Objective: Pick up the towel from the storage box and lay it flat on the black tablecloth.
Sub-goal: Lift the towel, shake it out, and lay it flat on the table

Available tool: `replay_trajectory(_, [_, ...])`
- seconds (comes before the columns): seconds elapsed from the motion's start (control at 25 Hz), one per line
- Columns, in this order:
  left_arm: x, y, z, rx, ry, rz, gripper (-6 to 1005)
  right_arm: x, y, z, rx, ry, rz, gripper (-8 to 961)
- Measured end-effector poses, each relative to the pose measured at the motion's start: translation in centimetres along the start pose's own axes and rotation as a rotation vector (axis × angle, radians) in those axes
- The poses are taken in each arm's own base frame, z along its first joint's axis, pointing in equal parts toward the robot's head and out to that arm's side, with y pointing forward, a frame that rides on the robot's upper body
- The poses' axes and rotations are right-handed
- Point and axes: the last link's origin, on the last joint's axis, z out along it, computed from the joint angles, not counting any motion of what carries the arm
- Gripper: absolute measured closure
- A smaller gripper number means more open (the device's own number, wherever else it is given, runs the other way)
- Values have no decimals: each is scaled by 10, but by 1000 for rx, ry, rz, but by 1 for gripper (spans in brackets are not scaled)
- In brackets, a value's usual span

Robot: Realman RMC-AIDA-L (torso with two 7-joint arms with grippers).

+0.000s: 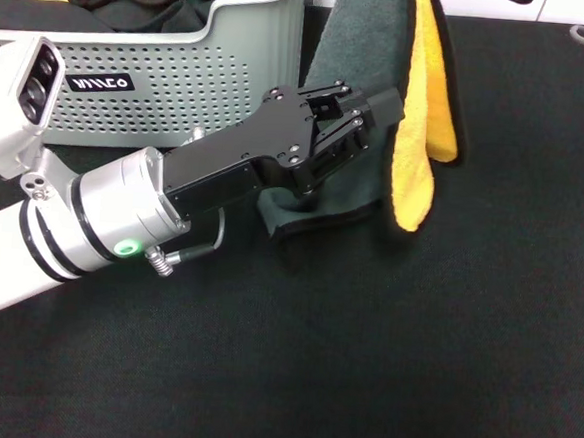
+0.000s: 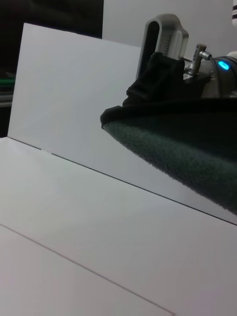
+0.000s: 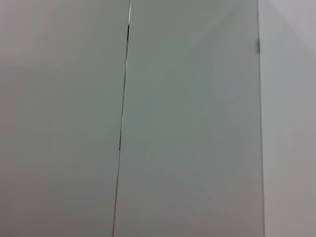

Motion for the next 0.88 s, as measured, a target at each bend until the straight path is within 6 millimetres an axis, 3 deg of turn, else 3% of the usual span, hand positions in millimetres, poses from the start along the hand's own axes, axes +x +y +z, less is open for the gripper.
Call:
replay_trajectory(0.2, [-1, -1, -1, 13, -3, 5, 811, -3, -1, 1, 3, -15, -5, 951])
replay_trajectory(0.4, [-4, -6, -2, 47, -21, 49, 633, -7, -2, 5, -1, -30, -16, 951])
replay_trajectory(0.64, [-12, -12, -3, 101, -64, 79, 646, -16, -7, 8, 7, -57, -36, 951])
replay_trajectory(0.88, [-16, -10, -6, 111, -69, 95, 659, -38, -12, 10, -1, -81, -91, 951])
